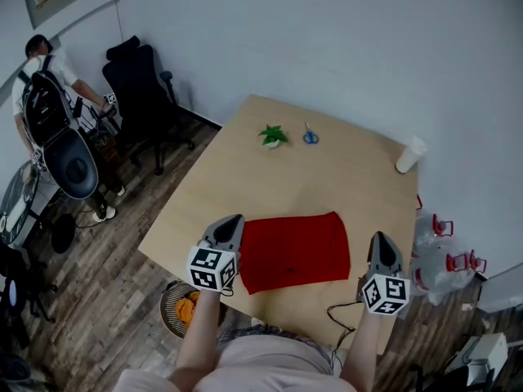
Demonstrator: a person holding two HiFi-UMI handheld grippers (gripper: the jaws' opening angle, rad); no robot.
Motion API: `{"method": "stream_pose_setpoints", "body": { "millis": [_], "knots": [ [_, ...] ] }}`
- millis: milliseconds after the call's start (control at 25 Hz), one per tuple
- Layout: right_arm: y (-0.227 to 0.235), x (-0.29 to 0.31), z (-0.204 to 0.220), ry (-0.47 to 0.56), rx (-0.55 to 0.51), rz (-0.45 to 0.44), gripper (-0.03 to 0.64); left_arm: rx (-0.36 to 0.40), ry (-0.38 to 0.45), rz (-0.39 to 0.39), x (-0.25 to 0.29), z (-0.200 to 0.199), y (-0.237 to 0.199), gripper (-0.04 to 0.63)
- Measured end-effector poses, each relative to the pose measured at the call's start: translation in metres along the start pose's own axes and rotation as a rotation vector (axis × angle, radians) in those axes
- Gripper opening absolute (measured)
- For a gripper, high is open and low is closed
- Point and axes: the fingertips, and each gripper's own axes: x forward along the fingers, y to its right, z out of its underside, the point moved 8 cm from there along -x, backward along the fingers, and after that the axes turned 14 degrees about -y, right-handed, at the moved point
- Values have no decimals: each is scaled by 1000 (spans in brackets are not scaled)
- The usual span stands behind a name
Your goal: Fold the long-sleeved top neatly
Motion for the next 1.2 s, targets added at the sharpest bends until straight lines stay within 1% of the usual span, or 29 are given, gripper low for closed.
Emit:
{"method": "stream_pose_setpoints", "body": {
  "millis": [1200],
  "knots": [
    [-10,-1,3,-12,-1,3,6,-16,-22,7,-4,13,-6,2]
  ]
}}
